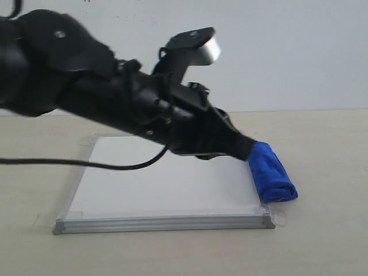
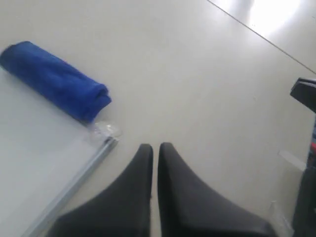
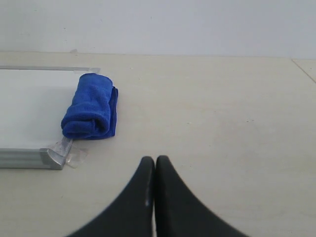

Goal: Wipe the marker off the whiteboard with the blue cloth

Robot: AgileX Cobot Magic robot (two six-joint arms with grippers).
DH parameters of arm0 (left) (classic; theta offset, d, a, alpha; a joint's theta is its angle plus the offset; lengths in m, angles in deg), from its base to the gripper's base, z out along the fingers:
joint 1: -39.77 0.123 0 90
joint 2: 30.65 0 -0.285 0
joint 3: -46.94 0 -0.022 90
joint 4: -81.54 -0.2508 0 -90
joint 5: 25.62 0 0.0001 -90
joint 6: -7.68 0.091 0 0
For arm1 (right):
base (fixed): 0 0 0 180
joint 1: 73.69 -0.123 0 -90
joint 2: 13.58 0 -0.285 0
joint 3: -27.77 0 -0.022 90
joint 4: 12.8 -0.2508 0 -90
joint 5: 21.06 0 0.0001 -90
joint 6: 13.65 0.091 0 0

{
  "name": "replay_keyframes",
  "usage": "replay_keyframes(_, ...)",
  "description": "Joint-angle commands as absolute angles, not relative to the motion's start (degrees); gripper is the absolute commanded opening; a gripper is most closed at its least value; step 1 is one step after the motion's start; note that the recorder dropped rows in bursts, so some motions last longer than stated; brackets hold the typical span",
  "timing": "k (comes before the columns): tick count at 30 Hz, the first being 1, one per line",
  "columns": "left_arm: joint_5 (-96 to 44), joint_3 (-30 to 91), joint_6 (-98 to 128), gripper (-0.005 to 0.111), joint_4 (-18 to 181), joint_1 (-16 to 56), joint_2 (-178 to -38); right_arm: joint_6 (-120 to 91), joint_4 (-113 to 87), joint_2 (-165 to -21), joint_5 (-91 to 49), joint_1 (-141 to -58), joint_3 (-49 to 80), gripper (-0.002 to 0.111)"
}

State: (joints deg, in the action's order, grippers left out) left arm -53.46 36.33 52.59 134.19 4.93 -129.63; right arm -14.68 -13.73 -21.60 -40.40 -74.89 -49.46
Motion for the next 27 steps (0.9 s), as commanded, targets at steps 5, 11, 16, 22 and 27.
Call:
replay_keyframes(5,-34.5,9.5,53.3,0.004,135.1,4.6,-96.5,-14.9,-13.7,-21.4,-40.2,-74.6,-49.4,0.000)
replay_keyframes(11,-28.7,-1.5,53.6,0.004,135.1,4.6,-68.4,-14.9,-13.7,-21.4,-40.2,-74.6,-49.4,0.000)
replay_keyframes(16,-29.4,-2.1,54.0,0.004,134.3,4.6,-49.8,-14.9,-13.7,-21.4,-40.2,-74.6,-49.4,0.000)
replay_keyframes(22,-44.9,-2.1,54.4,0.004,108.7,4.6,-41.6,-14.9,-13.7,-21.4,-40.2,-74.6,-49.4,0.000)
replay_keyframes(27,-43.9,-2.7,53.5,0.004,107.7,6.5,-40.8,-14.9,-13.7,-21.4,-40.2,-74.6,-49.4,0.000)
